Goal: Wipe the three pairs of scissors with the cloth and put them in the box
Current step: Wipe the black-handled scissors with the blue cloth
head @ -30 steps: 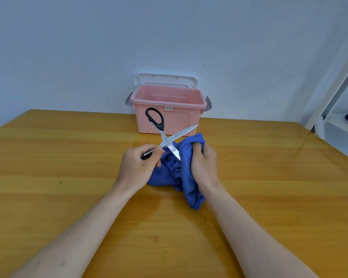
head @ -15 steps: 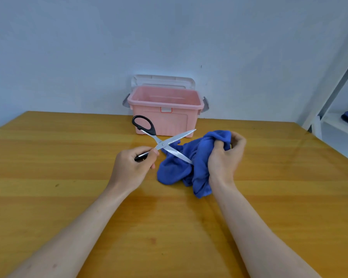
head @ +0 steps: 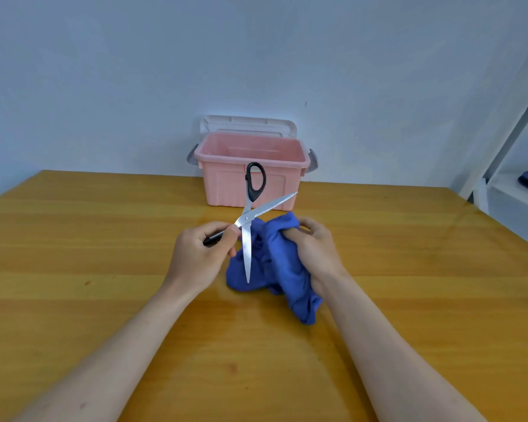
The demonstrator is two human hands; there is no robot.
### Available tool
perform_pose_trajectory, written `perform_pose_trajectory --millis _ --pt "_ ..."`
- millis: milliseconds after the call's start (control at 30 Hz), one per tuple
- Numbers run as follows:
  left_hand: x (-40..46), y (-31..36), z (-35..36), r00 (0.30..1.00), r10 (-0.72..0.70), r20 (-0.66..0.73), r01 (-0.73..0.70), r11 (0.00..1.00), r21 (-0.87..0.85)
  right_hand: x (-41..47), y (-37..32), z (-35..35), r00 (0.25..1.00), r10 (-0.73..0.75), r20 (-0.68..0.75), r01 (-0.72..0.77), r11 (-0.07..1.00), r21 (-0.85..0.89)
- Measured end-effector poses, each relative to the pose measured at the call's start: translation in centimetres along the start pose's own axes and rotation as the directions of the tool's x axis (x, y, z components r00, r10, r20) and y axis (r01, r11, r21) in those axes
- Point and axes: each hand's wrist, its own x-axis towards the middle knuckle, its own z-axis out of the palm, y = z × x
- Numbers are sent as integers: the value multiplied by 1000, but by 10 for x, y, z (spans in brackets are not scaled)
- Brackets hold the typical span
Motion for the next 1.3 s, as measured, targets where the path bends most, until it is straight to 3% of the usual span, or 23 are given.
perform_pose_trajectory --millis 100,200,300,433,567,867,1067,1300 --pt "1 1 -2 1000 -6 10 6 1000 -24 11 5 -9 960 99 -263 -65 989 136" --pt "-2 1 1 999 17 49 -16 1000 -16 13 7 -8 938 175 -300 -103 965 241" --pt "-5 -1 5 993 55 102 -57 998 12 7 6 4 959 223 -173 -158 932 327" --pt "-5 -3 6 990 91 107 -96 994 44 0 6 16 951 278 136 -309 826 471" --pt "-1 -9 3 995 82 53 -86 993 81 5 10 10 944 252 212 -329 703 630" --pt "0 -8 0 988 -20 154 20 1000 4 -5 8 14 971 20 238 -131 878 461" --pt "-4 -5 0 970 27 243 -40 998 50 -6 11 15 963 17 269 -132 899 417" --pt "-6 -5 8 956 96 278 -134 984 121 -2 15 19 987 71 147 -125 908 399"
